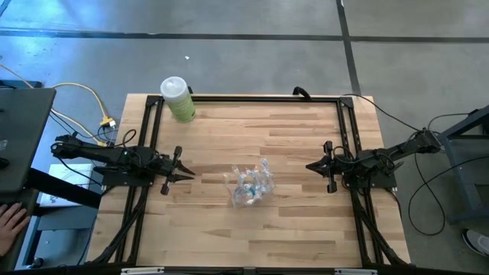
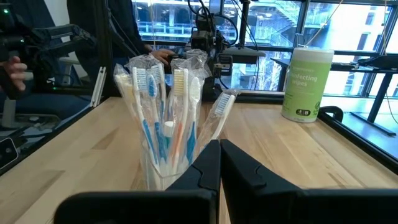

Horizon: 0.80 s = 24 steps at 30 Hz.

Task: Pick & Place toothbrushing station
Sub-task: Return to Home Position

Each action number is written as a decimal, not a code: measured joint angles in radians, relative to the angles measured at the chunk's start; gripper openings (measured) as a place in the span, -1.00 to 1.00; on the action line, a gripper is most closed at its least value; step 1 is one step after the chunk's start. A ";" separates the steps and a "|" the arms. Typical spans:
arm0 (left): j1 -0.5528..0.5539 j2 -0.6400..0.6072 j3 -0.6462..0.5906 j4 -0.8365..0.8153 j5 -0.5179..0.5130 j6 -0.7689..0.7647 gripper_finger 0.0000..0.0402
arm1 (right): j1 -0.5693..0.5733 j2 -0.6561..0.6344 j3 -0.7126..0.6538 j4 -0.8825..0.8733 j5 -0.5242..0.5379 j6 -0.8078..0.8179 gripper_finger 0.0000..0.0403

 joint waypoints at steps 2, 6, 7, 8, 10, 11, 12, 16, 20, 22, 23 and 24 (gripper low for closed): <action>0.000 0.000 0.000 0.000 0.000 0.000 -0.71 | 0.000 0.000 0.000 0.000 0.000 0.000 -0.99; 0.000 0.000 0.000 0.000 0.002 0.000 -0.71 | 0.000 0.000 0.000 0.000 0.000 0.000 -0.99; 0.000 0.000 0.000 0.000 0.002 0.001 -0.71 | 0.000 0.000 0.000 0.000 0.000 0.000 -0.99; 0.000 0.000 0.000 0.001 0.002 0.008 -0.71 | 0.000 0.000 0.000 0.000 0.000 0.000 -0.99; 0.000 0.000 0.000 0.001 0.002 0.020 -0.71 | 0.000 0.000 0.000 0.000 0.000 0.000 -0.99; 0.000 0.000 0.000 0.001 0.002 0.023 -0.71 | 0.000 0.000 0.000 0.000 0.000 0.000 -0.99; -0.001 0.000 0.000 0.001 0.002 0.023 -0.71 | 0.000 0.000 0.000 0.000 0.000 0.000 -0.99; -0.001 0.000 0.000 0.000 0.002 -0.006 -0.71 | 0.000 0.000 0.000 0.000 0.000 0.000 -0.99; -0.001 0.000 0.000 0.001 0.003 -0.017 -0.71 | 0.000 0.000 0.000 0.000 0.000 0.000 -0.99; -0.001 0.000 0.000 0.001 0.003 -0.017 -0.71 | 0.000 0.000 0.000 0.000 0.000 0.000 -0.99; -0.001 0.000 0.000 0.000 0.003 -0.018 -0.71 | 0.000 0.000 0.000 0.000 0.000 0.000 -0.99; -0.001 0.000 0.000 0.000 0.003 -0.020 -0.71 | 0.000 0.000 0.000 0.000 0.000 0.000 -0.99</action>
